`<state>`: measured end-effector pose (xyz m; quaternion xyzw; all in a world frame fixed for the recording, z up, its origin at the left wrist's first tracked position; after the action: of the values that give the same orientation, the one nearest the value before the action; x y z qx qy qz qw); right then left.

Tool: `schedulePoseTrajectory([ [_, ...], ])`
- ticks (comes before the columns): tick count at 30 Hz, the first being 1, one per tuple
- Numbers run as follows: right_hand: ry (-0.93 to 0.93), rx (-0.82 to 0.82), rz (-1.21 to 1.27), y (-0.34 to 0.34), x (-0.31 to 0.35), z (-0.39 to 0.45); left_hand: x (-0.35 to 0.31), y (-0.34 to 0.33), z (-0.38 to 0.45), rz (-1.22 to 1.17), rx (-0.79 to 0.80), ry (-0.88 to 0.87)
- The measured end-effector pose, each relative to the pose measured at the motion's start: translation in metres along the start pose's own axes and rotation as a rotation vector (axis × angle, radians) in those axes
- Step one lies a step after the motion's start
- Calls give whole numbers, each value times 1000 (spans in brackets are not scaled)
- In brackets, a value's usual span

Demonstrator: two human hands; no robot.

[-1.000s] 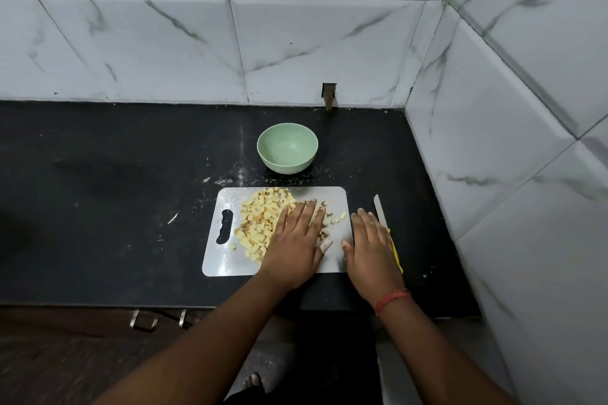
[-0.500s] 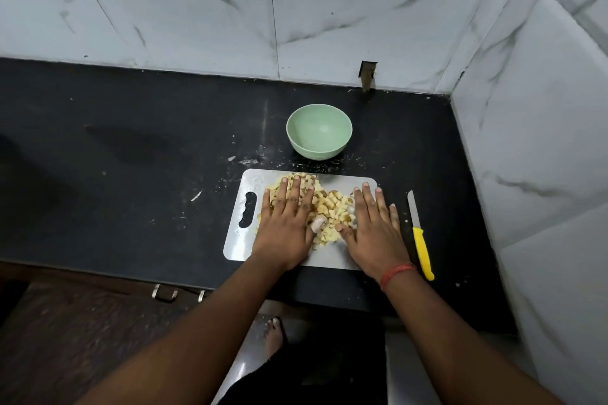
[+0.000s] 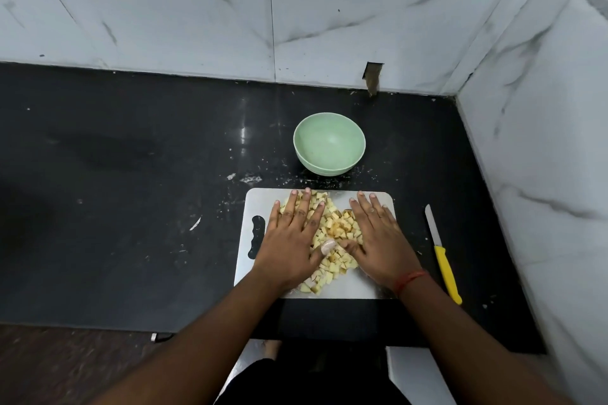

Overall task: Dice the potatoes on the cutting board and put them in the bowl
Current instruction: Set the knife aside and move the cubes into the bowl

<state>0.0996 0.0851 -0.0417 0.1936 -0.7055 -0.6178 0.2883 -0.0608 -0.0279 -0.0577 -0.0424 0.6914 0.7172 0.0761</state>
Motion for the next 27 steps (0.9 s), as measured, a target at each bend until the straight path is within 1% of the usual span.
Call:
schedulePoseTrajectory([
  [7,140,27,-38,-9,17,12,8,0,5,-61,-3,-5],
  [14,146,-92,44,-4,23,13,9,10,8,-69,-223,16],
  [19,156,-169,35,-3,24,11,7,11,7,-49,-233,47],
  [27,187,-181,-26,-1,29,16,5,13,11,-35,-274,75],
])
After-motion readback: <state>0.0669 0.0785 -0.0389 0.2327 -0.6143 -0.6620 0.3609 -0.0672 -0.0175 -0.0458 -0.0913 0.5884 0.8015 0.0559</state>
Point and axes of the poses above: each hand's wrist, its own z-axis towards the middle knuckle, its own y-axis out of the back of the hand, x = y × z, the point moved 4 cm from there along z, towards the middle knuckle, and after that the axes turned 13 degrees about -y, right-handed, at the moved point
